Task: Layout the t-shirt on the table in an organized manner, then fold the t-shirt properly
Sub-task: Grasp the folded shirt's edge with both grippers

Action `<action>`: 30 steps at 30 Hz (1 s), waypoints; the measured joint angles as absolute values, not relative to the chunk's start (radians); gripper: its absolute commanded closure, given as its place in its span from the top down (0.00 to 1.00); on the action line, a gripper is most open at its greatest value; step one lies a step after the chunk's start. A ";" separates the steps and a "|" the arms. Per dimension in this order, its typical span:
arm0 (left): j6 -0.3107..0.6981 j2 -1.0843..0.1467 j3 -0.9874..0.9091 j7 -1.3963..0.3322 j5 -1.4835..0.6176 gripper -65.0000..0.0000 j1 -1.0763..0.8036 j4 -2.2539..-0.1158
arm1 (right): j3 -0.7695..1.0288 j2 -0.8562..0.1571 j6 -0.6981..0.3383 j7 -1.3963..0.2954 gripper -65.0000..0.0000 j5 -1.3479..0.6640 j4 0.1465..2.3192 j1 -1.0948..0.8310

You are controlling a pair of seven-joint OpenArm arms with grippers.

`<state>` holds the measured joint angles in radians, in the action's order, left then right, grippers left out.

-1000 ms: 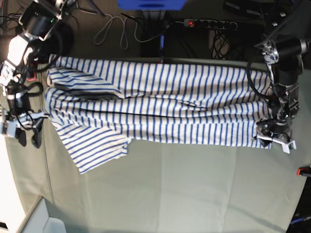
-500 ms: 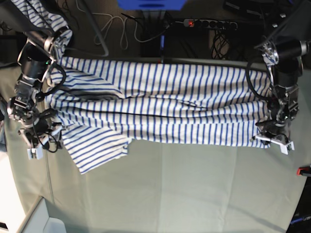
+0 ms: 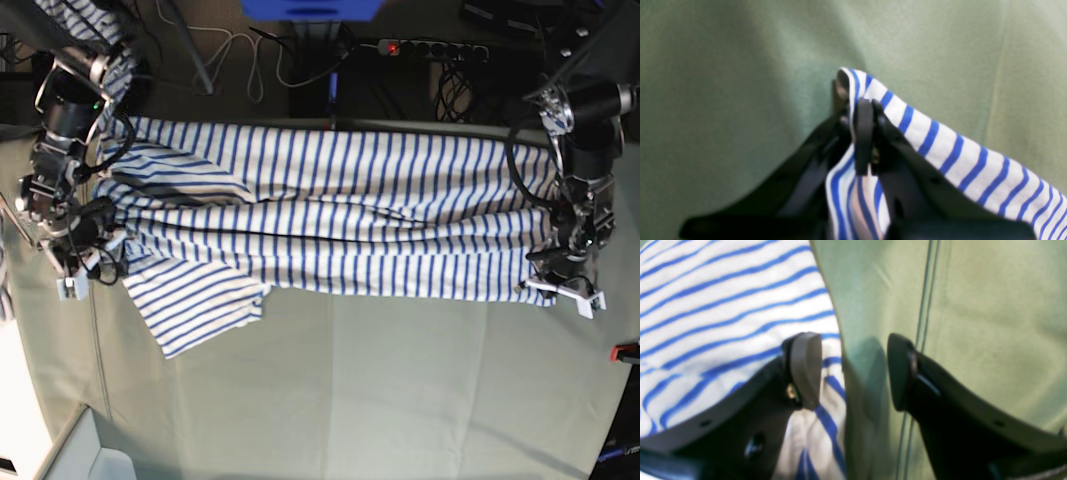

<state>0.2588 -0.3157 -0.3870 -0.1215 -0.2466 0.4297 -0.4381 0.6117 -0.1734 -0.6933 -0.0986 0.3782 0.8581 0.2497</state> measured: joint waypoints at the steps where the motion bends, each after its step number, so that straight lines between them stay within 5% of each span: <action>1: 0.259 -0.316 -0.387 -0.121 -0.247 0.00 0.430 -0.438 | 0.612 -0.172 -0.693 -0.097 0.49 0.376 0.858 0.241; 18: 0.258 -0.313 -0.387 -0.118 -0.247 0.00 0.429 -0.438 | 0.612 -0.149 -0.692 -0.094 0.47 0.371 0.857 0.243; 21: 0.259 -0.313 -0.387 -0.118 -0.247 0.00 0.429 -0.438 | 0.612 -0.146 -0.692 -0.093 0.36 0.370 0.857 0.243; 25: 0.259 -0.313 -0.387 -0.118 -0.247 0.00 0.429 -0.438 | 0.612 -0.140 -0.692 -0.093 0.04 0.368 0.857 0.243; 30: 0.259 -0.314 -0.387 -0.120 -0.248 0.00 0.428 -0.442 | 0.612 -0.138 -0.693 -0.094 0.00 0.371 0.857 0.249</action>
<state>0.2588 -0.3138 -0.3870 -0.1200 -0.2478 0.4282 -0.4416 0.6121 -0.1379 -0.6926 -0.0940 0.3710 0.8574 0.2493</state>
